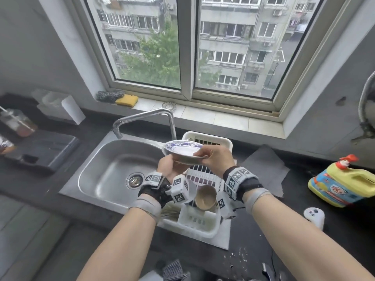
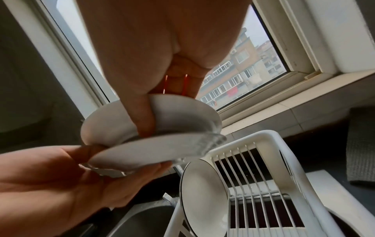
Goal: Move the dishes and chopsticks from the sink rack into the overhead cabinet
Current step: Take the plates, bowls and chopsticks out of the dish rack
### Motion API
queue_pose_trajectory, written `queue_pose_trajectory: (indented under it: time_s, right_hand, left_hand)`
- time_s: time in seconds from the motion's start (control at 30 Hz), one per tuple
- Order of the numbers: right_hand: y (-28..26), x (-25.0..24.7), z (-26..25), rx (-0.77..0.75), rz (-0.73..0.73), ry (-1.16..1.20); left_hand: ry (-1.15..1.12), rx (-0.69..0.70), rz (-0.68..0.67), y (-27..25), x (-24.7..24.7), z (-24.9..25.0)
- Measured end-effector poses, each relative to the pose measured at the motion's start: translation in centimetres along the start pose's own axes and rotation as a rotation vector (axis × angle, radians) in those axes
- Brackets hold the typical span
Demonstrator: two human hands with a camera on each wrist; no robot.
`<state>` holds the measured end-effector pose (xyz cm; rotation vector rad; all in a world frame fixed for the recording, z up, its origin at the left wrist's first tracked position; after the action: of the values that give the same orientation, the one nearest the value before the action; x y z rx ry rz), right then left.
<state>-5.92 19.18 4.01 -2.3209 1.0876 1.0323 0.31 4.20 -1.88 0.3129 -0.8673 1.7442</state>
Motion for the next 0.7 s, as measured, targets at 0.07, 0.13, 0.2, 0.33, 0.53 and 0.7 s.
queue_pose_trajectory:
  time_s: [0.07,0.13,0.2,0.33,0.53,0.7]
  right_hand:
    - [0.1,0.8,0.0,0.004,0.007,0.003]
    - [0.6,1.4,-0.6,-0.016,-0.002,0.027]
    - [1.1,2.0,-1.6,-0.055,-0.022,0.068]
    - [1.8,2.5,-4.4,-0.133,0.006,-0.016]
    - [2.5,2.6,-6.9,-0.112,-0.085,0.014]
    - [3.4,1.4,-5.3,0.151,0.162,0.108]
  left_hand:
    - [-0.066,0.039,0.042,-2.4,0.6,0.9]
    - [-0.133,0.063,0.106,-3.1,0.0,1.8]
    - [-0.150,0.119,0.180,-3.1,-0.8,2.3]
    - [-0.236,0.116,0.225,-3.5,-2.0,3.8]
    - [-0.204,0.095,0.209,-2.7,-3.6,6.6]
    - [-0.187,0.101,0.104,-2.9,-3.8,7.6]
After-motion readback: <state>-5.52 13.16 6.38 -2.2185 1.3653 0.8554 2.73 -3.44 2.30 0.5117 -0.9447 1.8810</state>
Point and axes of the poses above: each hand's wrist, its own y-axis towards the middle knuckle, its own x-axis out of the palm, z = x × y, the point moved 5 cm from there along y, towards the middle knuckle, and after that the axes turned 13 degrees about -z, right-handed, at the moved point
